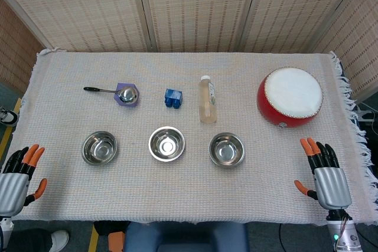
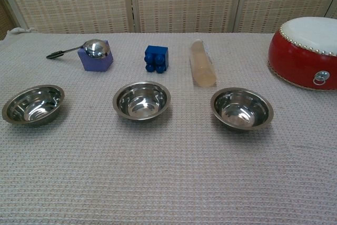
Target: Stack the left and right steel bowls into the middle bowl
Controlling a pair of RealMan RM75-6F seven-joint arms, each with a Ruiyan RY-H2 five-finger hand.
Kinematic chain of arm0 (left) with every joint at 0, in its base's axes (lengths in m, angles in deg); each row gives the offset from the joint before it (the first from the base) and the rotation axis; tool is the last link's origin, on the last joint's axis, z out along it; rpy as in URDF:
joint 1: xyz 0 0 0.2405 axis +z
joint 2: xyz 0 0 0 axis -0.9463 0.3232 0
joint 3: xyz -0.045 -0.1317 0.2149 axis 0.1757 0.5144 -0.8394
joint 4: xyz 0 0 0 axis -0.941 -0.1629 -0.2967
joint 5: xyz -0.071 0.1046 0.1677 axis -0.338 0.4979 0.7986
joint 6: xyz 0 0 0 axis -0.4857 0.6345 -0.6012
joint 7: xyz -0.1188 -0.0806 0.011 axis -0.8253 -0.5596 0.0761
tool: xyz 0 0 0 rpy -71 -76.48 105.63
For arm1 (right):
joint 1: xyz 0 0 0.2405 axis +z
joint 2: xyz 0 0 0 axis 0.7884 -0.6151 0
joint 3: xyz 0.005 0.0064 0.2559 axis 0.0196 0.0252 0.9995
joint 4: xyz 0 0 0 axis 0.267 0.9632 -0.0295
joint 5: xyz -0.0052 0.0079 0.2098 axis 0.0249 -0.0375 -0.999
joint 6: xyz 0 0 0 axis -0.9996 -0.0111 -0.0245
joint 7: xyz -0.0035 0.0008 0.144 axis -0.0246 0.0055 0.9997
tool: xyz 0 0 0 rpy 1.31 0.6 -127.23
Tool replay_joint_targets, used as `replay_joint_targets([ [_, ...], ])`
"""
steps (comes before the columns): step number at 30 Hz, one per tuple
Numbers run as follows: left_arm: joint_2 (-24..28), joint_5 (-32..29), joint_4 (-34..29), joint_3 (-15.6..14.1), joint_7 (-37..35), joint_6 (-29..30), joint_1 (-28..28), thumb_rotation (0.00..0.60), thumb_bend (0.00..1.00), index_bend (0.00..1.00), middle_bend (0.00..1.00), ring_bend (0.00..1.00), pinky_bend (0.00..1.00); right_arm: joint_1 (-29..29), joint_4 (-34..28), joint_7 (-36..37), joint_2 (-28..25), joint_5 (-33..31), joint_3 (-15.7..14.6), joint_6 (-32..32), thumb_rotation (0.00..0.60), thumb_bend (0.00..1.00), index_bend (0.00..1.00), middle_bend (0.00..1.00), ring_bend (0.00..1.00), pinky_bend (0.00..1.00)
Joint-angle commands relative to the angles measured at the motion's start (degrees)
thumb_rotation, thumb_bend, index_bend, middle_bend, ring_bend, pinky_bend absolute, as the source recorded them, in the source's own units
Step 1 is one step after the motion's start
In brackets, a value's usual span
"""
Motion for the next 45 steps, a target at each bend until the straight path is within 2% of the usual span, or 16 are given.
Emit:
replay_joint_targets([
  [1,-0.2,0.3,-0.1,-0.2,0.3,-0.4,-0.2,0.6,0.42,0.0,0.0,0.0,0.08,0.1,-0.1,0.1,-0.1,-0.2,0.0,0.2,0.6,0.07,0.0,0.0,0.0,0.0],
  [6,-1.9,0.7,0.4,-0.4,1.3,-3.5,-2.1,0.6,0.42,0.0,0.0,0.0,0.08,0.1,-0.3,0.6,-0.3,-0.3,0.1,0.2,0.6,0.07,0.0,0.0,0.0,0.0],
  [10,-5.3,0.0,2.7,0.2,3.1,-9.1,-5.5,0.6,0.42,0.0,0.0,0.0,0.08,0.3,-0.1,0.7,-0.1,-0.8,0.4,0.6,0.6,0.07,0.0,0.0,0.0,0.0],
  [19,-16.2,-1.4,13.8,2.3,7.2,-14.3,-10.9,0.6,0.41,0.0,0.0,0.0,0.07,0.9,0.5,0.0,0.5,-3.2,1.1,2.3,0.6,0.07,0.0,0.0,0.0,0.0],
  [22,-18.9,-2.0,17.6,2.6,6.9,-15.6,-12.1,0.6,0.41,0.04,0.0,0.0,0.07,1.0,0.7,0.0,0.5,-3.7,1.3,2.6,0.6,0.07,0.0,0.0,0.0,0.0],
  [30,-23.2,-3.5,23.8,2.3,6.1,-19.4,-14.5,0.6,0.41,0.1,0.0,0.0,0.07,1.3,0.9,0.3,0.4,-4.8,1.6,3.2,0.6,0.07,0.0,0.0,0.0,0.0],
  [32,-24.4,-3.2,25.8,2.1,5.6,-19.1,-14.9,0.6,0.41,0.18,0.0,0.0,0.07,1.3,0.9,0.5,0.4,-4.9,1.7,3.2,0.6,0.07,0.0,0.0,0.0,0.0],
  [36,-26.3,-2.1,29.1,1.6,3.4,-17.5,-15.1,0.6,0.41,0.47,0.0,0.0,0.07,1.3,0.9,0.6,0.3,-5.0,1.8,3.1,0.6,0.07,0.0,0.0,0.0,0.0],
  [39,-28.2,-0.5,32.3,1.0,1.6,-15.1,-15.1,0.6,0.45,0.62,0.05,0.0,0.08,1.4,1.0,0.6,0.3,-5.2,1.7,3.3,0.6,0.07,0.0,0.0,0.0,0.0],
  [42,-30.4,0.8,36.1,0.9,0.9,-12.2,-15.3,0.6,0.57,0.72,0.11,0.0,0.09,1.4,0.9,0.6,0.3,-5.1,1.6,3.5,0.6,0.07,0.0,0.0,0.0,0.0],
  [45,-31.8,1.8,38.6,1.2,-0.8,-9.0,-15.4,0.6,0.63,0.76,0.15,0.0,0.09,1.3,0.7,0.8,0.2,-5.0,1.6,3.2,0.6,0.07,0.0,0.0,0.0,0.0],
])
